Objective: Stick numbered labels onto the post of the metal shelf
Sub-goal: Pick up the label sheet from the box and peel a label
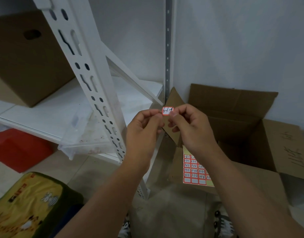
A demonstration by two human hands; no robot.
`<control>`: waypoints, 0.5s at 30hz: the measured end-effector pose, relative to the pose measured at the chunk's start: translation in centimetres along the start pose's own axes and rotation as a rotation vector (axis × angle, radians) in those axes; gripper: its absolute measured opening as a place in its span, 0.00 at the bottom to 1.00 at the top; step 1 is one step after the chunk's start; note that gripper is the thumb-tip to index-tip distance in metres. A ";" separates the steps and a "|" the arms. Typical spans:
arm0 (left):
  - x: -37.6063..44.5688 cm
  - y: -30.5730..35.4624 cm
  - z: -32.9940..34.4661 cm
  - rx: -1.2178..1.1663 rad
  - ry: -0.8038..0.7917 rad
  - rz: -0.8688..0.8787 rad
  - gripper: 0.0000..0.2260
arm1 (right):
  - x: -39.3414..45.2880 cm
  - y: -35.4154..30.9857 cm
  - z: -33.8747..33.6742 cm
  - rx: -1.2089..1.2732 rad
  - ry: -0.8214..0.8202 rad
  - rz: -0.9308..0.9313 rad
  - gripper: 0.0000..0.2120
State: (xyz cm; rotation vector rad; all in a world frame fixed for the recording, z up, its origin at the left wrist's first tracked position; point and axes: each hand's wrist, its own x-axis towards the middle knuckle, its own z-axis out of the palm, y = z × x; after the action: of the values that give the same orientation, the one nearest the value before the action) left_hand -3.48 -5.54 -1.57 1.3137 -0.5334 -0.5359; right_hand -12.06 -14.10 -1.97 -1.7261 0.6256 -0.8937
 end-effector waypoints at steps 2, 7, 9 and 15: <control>-0.1 0.2 -0.2 0.043 0.002 0.050 0.05 | -0.1 0.0 -0.2 -0.031 -0.049 -0.040 0.05; -0.8 0.7 -1.0 0.268 -0.094 0.263 0.05 | -0.6 -0.3 -0.2 -0.088 -0.154 -0.139 0.05; -1.0 0.7 -1.2 0.333 -0.059 0.334 0.05 | -0.7 -0.5 -0.1 -0.051 -0.165 -0.150 0.05; -1.6 0.9 -1.5 0.410 0.019 0.475 0.07 | -0.9 -1.0 1.1 0.208 -0.153 -0.047 0.06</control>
State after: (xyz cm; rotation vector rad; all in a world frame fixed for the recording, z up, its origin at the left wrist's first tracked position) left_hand -3.72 -3.26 -1.02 1.5097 -0.9420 -0.0163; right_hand -11.74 -12.49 -1.43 -1.6083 0.3783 -0.8202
